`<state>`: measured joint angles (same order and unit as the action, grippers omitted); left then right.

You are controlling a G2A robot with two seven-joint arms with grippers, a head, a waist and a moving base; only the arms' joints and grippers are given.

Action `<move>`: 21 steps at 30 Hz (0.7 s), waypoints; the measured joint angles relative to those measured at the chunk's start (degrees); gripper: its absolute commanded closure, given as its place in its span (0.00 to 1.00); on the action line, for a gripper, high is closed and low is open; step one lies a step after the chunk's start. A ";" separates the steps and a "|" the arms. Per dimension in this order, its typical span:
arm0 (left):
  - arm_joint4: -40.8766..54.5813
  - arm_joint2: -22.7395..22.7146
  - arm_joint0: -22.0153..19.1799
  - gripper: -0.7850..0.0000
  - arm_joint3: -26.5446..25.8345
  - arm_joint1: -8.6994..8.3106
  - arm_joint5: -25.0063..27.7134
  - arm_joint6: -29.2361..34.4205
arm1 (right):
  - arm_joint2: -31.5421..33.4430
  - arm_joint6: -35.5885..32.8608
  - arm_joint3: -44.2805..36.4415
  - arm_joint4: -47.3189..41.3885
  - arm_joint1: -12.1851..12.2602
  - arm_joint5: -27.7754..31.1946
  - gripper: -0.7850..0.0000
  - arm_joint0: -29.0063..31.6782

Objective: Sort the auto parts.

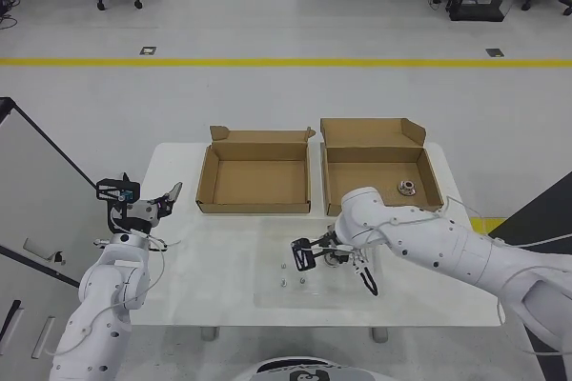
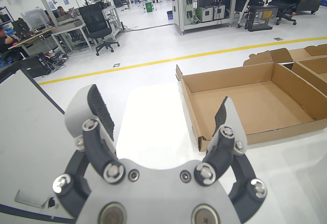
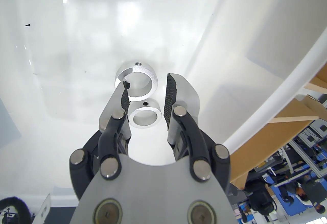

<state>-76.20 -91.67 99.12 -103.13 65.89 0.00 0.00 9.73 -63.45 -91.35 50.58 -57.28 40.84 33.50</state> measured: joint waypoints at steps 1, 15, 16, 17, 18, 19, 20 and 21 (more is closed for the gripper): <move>0.00 0.00 0.00 0.00 0.00 0.00 0.00 0.00 | 0.00 0.02 0.13 0.18 -0.11 0.02 0.56 0.08; 0.00 0.00 0.00 0.00 0.00 0.00 0.00 0.00 | 0.01 0.62 1.74 1.21 -1.15 0.62 0.64 0.76; 0.00 0.00 0.00 0.00 0.00 0.00 0.00 0.00 | 0.01 0.64 1.78 1.25 -1.17 0.64 0.65 0.77; 0.00 0.00 0.00 0.00 0.00 0.00 0.00 0.00 | 0.01 0.67 1.80 1.33 -1.19 0.67 0.65 0.80; 0.00 0.00 0.00 0.00 0.00 0.00 0.00 0.00 | 0.01 0.69 1.80 1.41 -1.21 0.70 0.64 0.88; 0.00 0.00 0.00 0.00 0.00 0.00 0.00 0.00 | 0.01 0.71 1.80 1.48 -1.22 0.71 0.64 0.96; 0.00 0.00 0.00 0.00 0.00 0.00 0.00 0.00 | 0.01 0.72 1.80 1.57 -1.22 0.72 0.64 1.04; 0.00 0.00 0.00 0.00 0.00 0.00 0.00 0.00 | 0.01 0.72 1.80 1.72 -1.22 0.73 0.63 1.14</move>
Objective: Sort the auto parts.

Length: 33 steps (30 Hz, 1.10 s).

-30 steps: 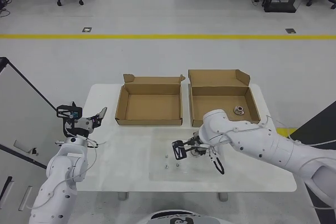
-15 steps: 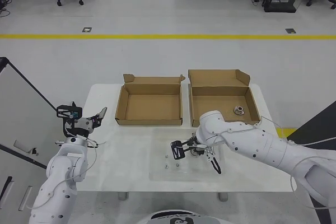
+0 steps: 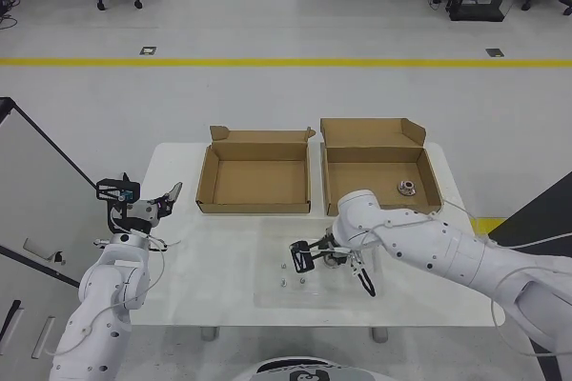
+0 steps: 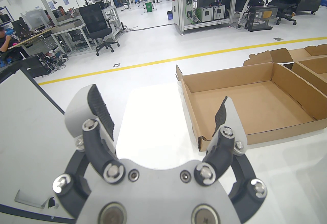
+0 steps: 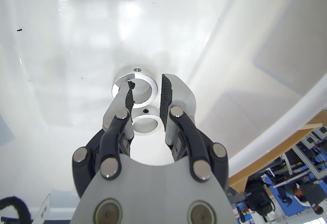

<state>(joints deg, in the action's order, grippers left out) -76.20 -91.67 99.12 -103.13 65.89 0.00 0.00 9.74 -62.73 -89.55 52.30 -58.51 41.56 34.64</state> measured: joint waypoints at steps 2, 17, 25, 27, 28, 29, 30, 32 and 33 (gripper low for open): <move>0.00 0.00 0.00 0.00 0.00 0.00 0.00 0.00 | 0.00 0.03 0.02 0.17 -0.01 0.03 0.63 0.13; 0.00 0.00 0.00 0.00 0.00 0.00 0.00 0.00 | 0.00 3.15 -0.54 1.68 0.43 3.15 0.54 1.31; 0.00 0.00 0.00 0.00 0.00 0.00 0.00 0.00 | 0.00 2.87 -0.76 0.25 0.71 2.87 0.60 0.71; 0.00 0.00 0.00 0.00 0.00 0.00 0.00 0.00 | 0.00 2.74 -0.67 -0.35 0.68 2.74 0.61 0.49; 0.00 0.00 0.00 0.00 0.00 0.00 0.00 0.00 | 0.00 2.71 -0.61 -0.55 0.66 2.72 0.62 0.42; 0.00 0.00 0.00 0.00 0.00 0.00 0.00 0.00 | 0.00 2.70 -0.55 -0.66 0.63 2.70 0.62 0.36; 0.00 0.00 0.00 0.00 0.00 0.00 0.00 0.00 | 0.00 2.70 -0.45 -0.74 0.58 2.70 0.62 0.30; 0.00 0.00 0.00 0.00 0.00 0.00 0.00 0.00 | 0.00 2.70 -0.19 -0.82 0.49 2.71 0.62 0.26; 0.00 0.00 0.00 0.00 0.00 0.00 0.00 0.00 | 0.00 2.75 0.05 -0.85 0.40 2.76 0.63 0.27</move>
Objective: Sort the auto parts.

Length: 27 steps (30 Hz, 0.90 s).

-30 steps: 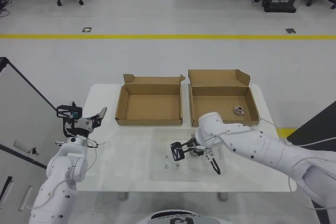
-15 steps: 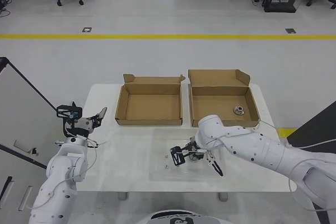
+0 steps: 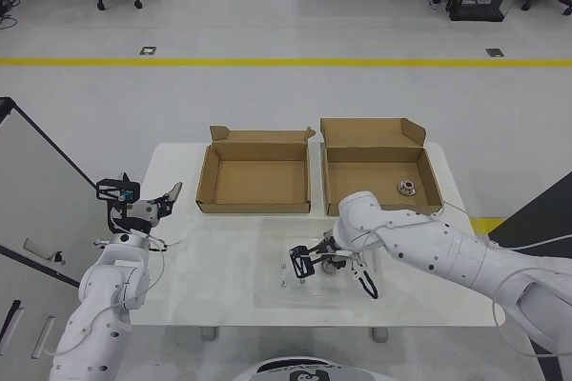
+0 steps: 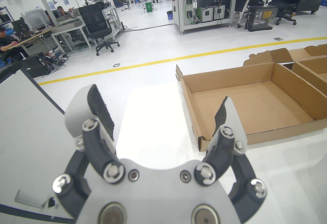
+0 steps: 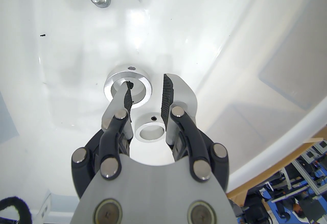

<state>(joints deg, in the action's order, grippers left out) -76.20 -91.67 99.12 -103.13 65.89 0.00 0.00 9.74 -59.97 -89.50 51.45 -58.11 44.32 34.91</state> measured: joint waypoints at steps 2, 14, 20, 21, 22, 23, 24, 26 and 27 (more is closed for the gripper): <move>0.00 0.00 0.00 0.00 0.00 0.00 0.00 0.00 | 0.00 0.10 0.43 -0.05 -0.15 0.09 0.64 0.02; 0.00 0.00 0.00 0.00 0.00 0.00 0.00 0.00 | 0.01 0.88 3.74 0.07 -1.69 0.88 0.97 0.50; 0.00 0.00 0.00 0.00 0.00 0.00 0.00 0.00 | 0.00 0.57 4.21 0.22 -2.19 0.57 1.00 0.43; 0.00 0.00 0.00 0.00 0.00 0.00 0.00 0.00 | 0.00 0.56 4.17 0.21 -2.20 0.56 1.00 0.31; 0.00 0.00 0.00 0.00 0.00 0.00 0.00 0.00 | -0.01 0.50 4.07 0.10 -2.19 0.51 1.00 0.16; 0.00 0.00 0.00 0.00 0.00 0.00 0.00 0.00 | -0.01 0.41 3.93 -0.12 -2.14 0.41 1.00 -0.06; 0.00 0.00 0.00 0.00 0.00 0.00 0.00 0.00 | -0.01 0.19 3.63 -0.51 -2.04 0.18 1.00 -0.38; 0.00 0.00 0.00 0.00 0.00 0.00 0.00 0.00 | 0.00 -0.38 2.80 -1.26 -1.76 -0.39 1.00 -0.94; 0.00 0.00 0.00 0.00 0.00 0.00 0.00 0.00 | 0.00 -0.90 1.98 -2.00 -1.48 -0.91 1.00 -1.39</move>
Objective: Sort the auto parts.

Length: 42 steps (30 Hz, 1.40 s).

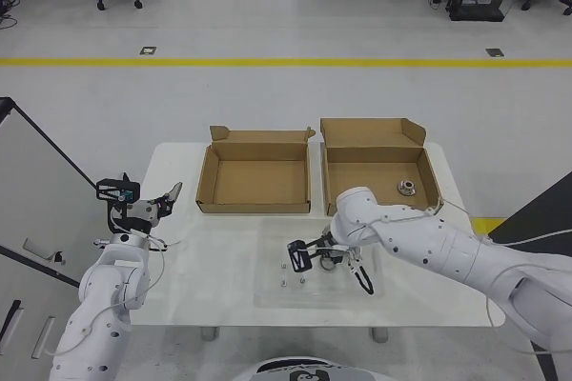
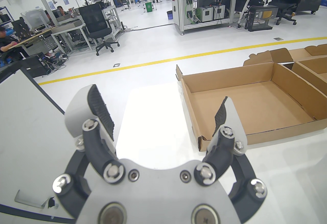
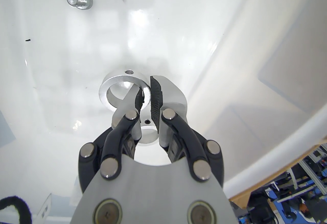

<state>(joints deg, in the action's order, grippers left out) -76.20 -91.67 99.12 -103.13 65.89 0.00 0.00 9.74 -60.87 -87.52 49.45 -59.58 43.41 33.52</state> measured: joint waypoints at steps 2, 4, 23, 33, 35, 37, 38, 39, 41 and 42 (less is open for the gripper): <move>0.00 0.00 0.00 0.00 0.00 0.00 0.00 0.00 | 0.05 -0.97 -1.60 -1.29 0.59 -0.96 1.00 -0.82; 0.00 0.00 0.00 0.00 0.00 0.00 0.00 0.00 | 0.47 -2.18 -3.91 -3.28 1.58 -2.18 1.00 -1.86; 0.00 0.00 0.00 0.00 0.00 0.00 0.00 0.00 | 7.08 -9.10 -20.15 -16.88 11.72 -9.09 1.00 -6.53; 0.00 0.00 0.00 0.00 0.00 0.00 0.00 0.00 | 12.47 1.73 -11.91 -27.30 13.26 -6.40 1.00 -4.14; 0.00 0.00 0.00 0.00 0.00 0.00 0.00 0.00 | 14.60 4.83 -8.08 -32.60 14.31 -3.50 1.00 -2.78; 0.00 0.00 0.00 0.00 0.00 0.00 0.00 0.00 | 16.79 8.18 -3.65 -38.63 15.53 0.09 1.00 -0.68; 0.00 0.00 0.00 0.00 0.00 0.00 0.00 0.00 | 17.60 9.64 -1.76 -41.25 16.01 1.55 1.00 0.35; 0.00 0.00 0.00 0.00 0.00 0.00 0.00 0.00 | 18.55 11.47 0.64 -44.76 16.58 3.42 1.00 1.76; 0.00 0.00 0.00 0.00 0.00 0.00 0.00 0.00 | 19.61 13.79 3.90 -49.97 17.19 6.04 1.00 3.73; 0.00 0.00 0.00 0.00 0.00 0.00 0.00 0.00 | 20.05 14.94 5.70 -53.33 17.41 7.78 1.00 4.84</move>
<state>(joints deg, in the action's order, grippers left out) -76.20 -91.67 99.12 -103.13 65.89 0.00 0.00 29.78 -45.93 -81.82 -3.88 -42.18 51.19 38.36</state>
